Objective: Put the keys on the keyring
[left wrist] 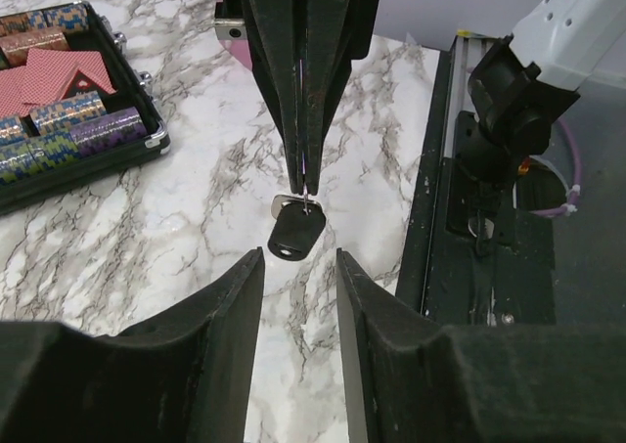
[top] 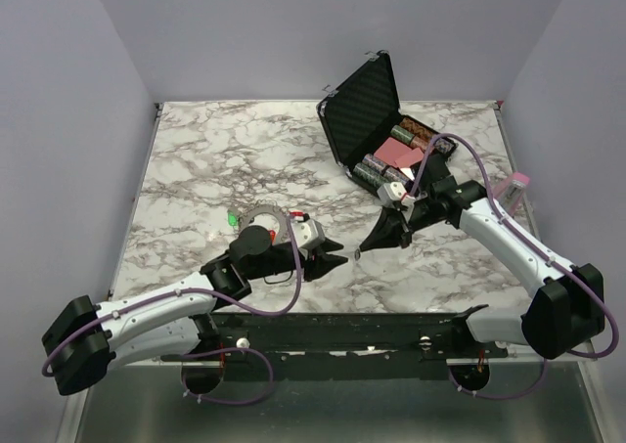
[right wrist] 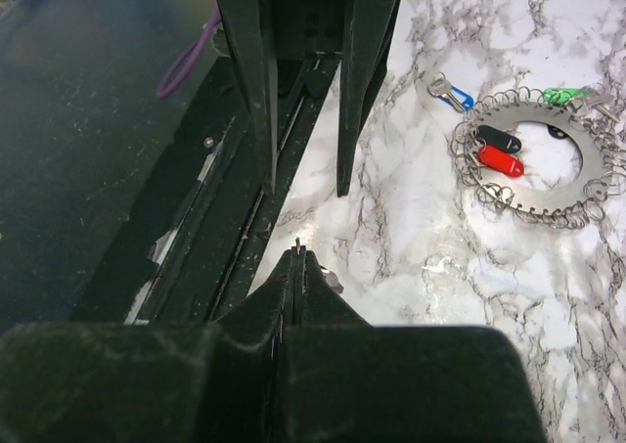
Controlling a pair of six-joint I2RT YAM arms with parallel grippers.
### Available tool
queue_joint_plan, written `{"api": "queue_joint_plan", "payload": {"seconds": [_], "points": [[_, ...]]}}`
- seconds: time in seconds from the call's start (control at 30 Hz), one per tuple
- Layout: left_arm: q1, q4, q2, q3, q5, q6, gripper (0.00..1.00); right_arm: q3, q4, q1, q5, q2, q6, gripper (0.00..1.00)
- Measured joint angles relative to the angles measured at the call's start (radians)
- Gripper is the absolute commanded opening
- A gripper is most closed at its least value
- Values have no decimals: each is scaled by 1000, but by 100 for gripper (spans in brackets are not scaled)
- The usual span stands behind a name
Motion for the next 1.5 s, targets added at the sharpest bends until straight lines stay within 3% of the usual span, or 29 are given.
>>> {"api": "queue_joint_plan", "payload": {"seconds": [0.5,0.87,1.5], "points": [[-71,69,94,3,-76,34,35,-27,-100,0,-20,3,-201,1],[-83,88,135,18,-77,21,27,-31,-100,0,-20,6,-202,1],[-88,103,172,26,-68,1,27,-35,-89,0,-23,11,-179,1]]}}
